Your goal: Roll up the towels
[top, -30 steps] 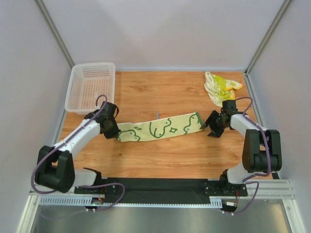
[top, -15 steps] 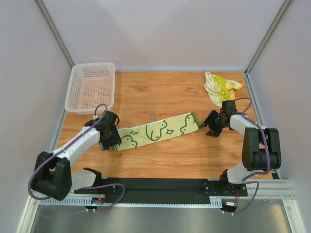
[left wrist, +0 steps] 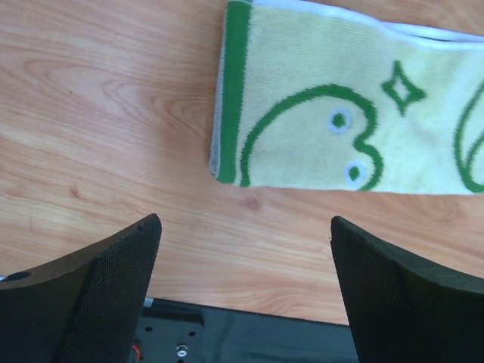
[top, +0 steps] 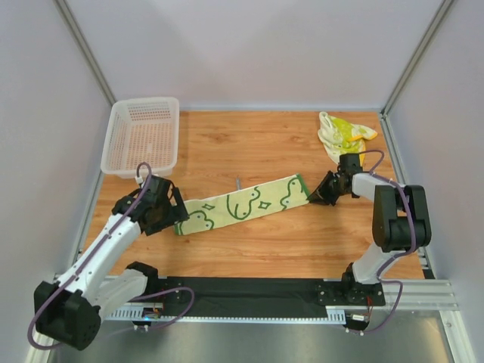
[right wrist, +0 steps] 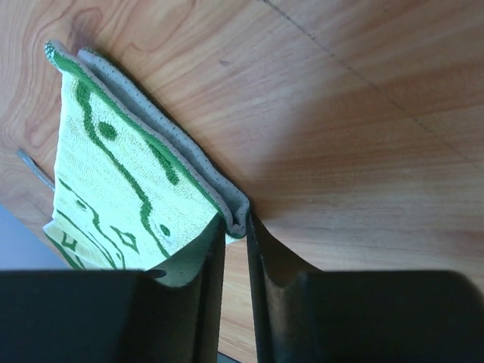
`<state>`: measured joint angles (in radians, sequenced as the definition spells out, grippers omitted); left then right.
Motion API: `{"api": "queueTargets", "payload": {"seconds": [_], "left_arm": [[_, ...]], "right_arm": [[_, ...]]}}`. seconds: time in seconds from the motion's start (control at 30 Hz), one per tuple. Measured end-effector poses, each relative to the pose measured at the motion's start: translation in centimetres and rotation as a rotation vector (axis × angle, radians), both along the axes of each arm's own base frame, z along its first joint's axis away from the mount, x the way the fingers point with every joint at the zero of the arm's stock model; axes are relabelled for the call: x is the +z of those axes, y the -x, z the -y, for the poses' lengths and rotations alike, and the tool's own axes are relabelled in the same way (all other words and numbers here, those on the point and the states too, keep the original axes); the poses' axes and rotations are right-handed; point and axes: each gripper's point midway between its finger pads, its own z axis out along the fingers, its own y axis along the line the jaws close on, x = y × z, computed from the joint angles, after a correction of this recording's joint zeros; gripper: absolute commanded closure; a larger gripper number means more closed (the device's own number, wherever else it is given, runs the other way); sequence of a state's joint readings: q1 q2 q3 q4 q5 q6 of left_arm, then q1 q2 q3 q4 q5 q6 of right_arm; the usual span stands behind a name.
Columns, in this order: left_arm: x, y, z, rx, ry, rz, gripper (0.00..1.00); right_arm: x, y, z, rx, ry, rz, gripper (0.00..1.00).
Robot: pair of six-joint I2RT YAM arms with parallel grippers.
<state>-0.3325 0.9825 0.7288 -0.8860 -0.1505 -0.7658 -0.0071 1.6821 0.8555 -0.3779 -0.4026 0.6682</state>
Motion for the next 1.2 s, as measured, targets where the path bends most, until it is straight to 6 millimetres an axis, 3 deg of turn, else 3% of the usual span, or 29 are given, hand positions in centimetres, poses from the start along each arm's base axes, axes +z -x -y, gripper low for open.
{"api": "queueTargets", "payload": {"seconds": [0.03, 0.13, 0.27, 0.4, 0.5, 0.53, 0.57, 0.6, 0.7, 0.93, 1.2], "left_arm": [[0.6, 0.0, 0.2, -0.013, 0.016, 0.028, 0.0], [1.8, 0.0, 0.6, -0.047, 0.049, 0.087, 0.0], [3.5, 0.0, 1.1, -0.108, 0.066, 0.116, 0.0], [6.0, -0.7, 1.4, -0.169, 0.066, 0.176, 0.06], [7.2, -0.8, 1.5, -0.194, 0.073, 0.23, 0.35], [7.5, -0.7, 1.6, -0.205, 0.081, 0.248, 0.4], [7.8, -0.6, 1.7, -0.219, 0.089, 0.269, 0.37], [8.1, -0.5, 1.9, -0.231, 0.099, 0.295, 0.02], [8.5, -0.3, 2.6, -0.255, 0.147, 0.353, 0.0], [7.5, 0.4, 4.3, -0.323, 0.23, 0.335, 0.01], [9.2, -0.1, 2.3, -0.29, 0.124, 0.373, 0.0]], "right_arm": [[-0.1, -0.1, 0.0, 0.0, -0.003, -0.002, 0.92], [-0.2, 0.0, 0.0, 0.001, 0.002, -0.004, 1.0], [-0.1, 0.2, 0.9, -0.02, 0.031, 0.0, 1.0], [1.1, 1.4, 4.2, -0.116, 0.092, 0.021, 1.0], [3.5, 1.8, 6.3, -0.18, 0.16, 0.086, 1.0], [4.6, 1.8, 6.7, -0.191, 0.179, 0.123, 1.0], [5.5, 1.7, 6.8, -0.197, 0.189, 0.153, 1.0], [6.4, 1.7, 6.9, -0.2, 0.198, 0.178, 1.0], [7.5, 1.8, 7.2, -0.2, 0.217, 0.2, 1.0], [7.0, 2.7, 7.2, -0.178, 0.233, 0.161, 1.0], [7.2, 2.9, 6.4, -0.147, 0.196, 0.164, 1.0]]}}
